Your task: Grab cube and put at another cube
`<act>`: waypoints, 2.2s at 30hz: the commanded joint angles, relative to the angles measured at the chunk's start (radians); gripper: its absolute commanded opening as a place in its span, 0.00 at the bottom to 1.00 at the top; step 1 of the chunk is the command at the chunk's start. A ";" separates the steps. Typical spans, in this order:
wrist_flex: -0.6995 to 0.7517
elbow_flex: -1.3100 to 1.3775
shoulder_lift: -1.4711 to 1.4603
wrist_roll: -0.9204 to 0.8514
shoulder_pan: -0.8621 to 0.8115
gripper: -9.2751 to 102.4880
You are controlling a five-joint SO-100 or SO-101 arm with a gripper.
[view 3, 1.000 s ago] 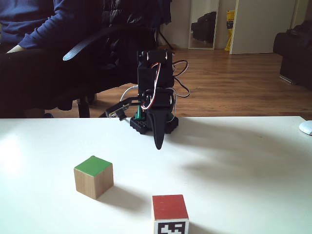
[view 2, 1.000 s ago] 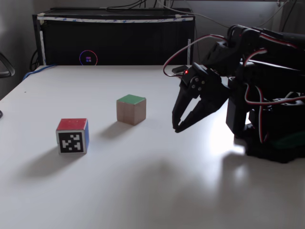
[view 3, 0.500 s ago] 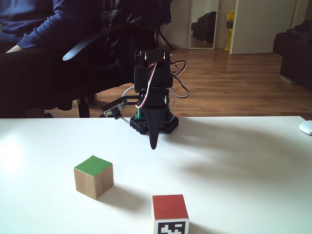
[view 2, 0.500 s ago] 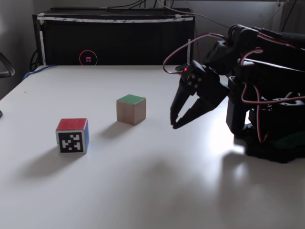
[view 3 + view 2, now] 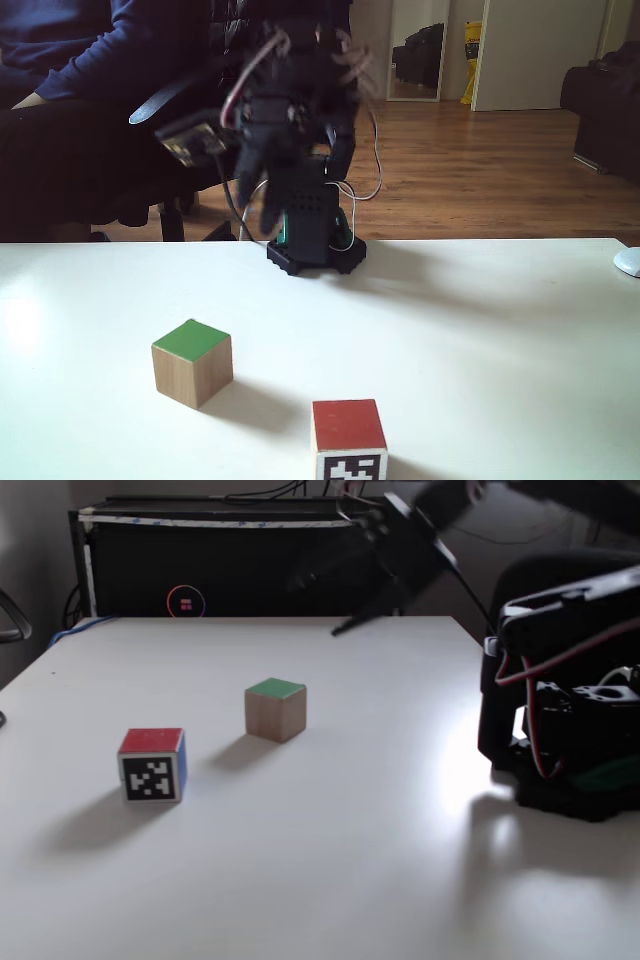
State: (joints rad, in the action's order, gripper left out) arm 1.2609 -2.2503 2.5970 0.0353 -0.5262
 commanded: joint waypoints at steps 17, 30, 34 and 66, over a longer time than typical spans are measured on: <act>0.179 0.497 -0.732 0.034 -0.104 0.51; 0.087 0.522 -0.928 0.052 -0.144 0.52; 0.061 0.526 -0.962 0.058 -0.150 0.52; -0.028 0.637 -1.230 0.064 -0.166 0.38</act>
State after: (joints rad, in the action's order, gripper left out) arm 1.2441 -1.6598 1.3622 0.0997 -0.6903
